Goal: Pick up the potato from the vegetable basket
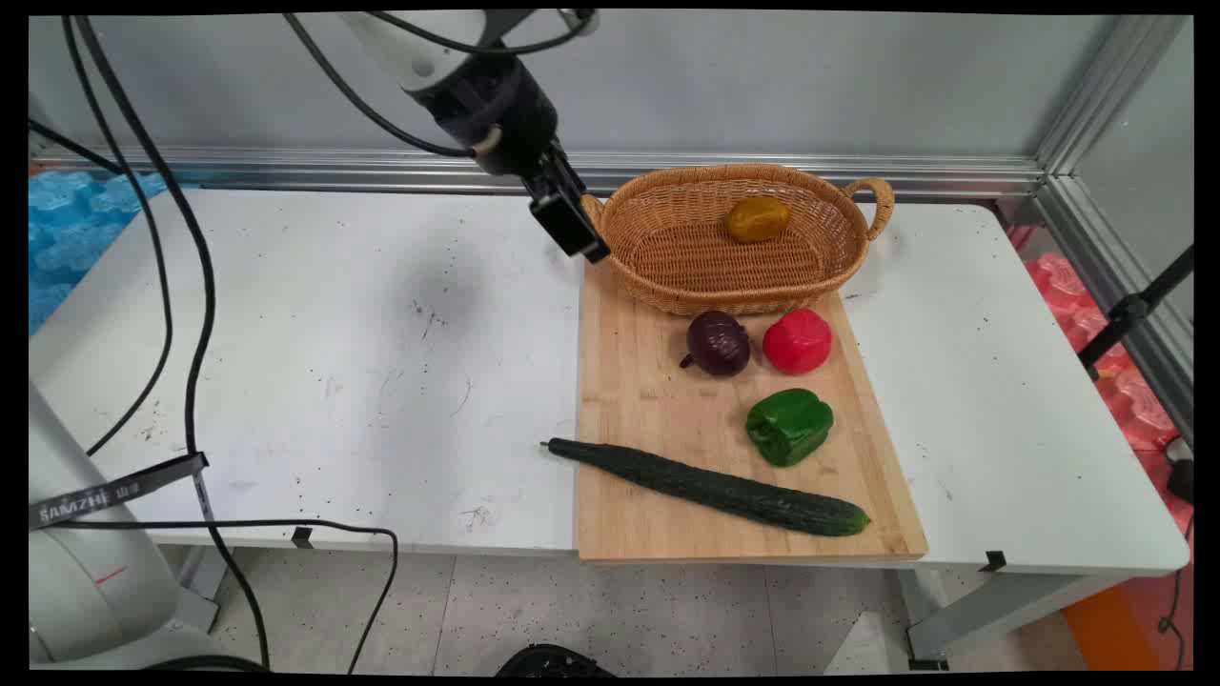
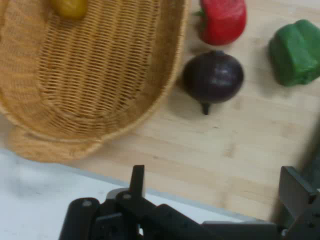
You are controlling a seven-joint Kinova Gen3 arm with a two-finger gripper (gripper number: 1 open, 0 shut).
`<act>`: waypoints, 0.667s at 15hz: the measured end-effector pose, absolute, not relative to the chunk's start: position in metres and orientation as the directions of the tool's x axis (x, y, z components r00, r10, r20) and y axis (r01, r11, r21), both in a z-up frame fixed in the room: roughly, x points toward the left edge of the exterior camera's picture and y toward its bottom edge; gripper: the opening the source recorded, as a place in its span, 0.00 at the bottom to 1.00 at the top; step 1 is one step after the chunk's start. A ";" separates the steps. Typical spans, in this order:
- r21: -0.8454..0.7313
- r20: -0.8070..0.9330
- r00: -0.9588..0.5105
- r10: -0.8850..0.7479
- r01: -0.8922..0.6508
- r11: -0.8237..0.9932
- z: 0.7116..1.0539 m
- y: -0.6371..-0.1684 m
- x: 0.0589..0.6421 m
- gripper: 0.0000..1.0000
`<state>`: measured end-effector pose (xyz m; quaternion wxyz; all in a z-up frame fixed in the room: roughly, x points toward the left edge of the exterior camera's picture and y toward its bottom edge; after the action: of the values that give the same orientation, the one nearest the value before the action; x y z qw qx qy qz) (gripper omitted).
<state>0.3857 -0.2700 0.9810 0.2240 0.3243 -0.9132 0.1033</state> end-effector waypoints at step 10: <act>-0.071 0.558 -0.641 -0.527 -0.669 0.740 0.946 -0.353 0.401 1.00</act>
<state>0.4010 -0.3535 0.9463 0.2606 0.3340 -0.8955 0.1367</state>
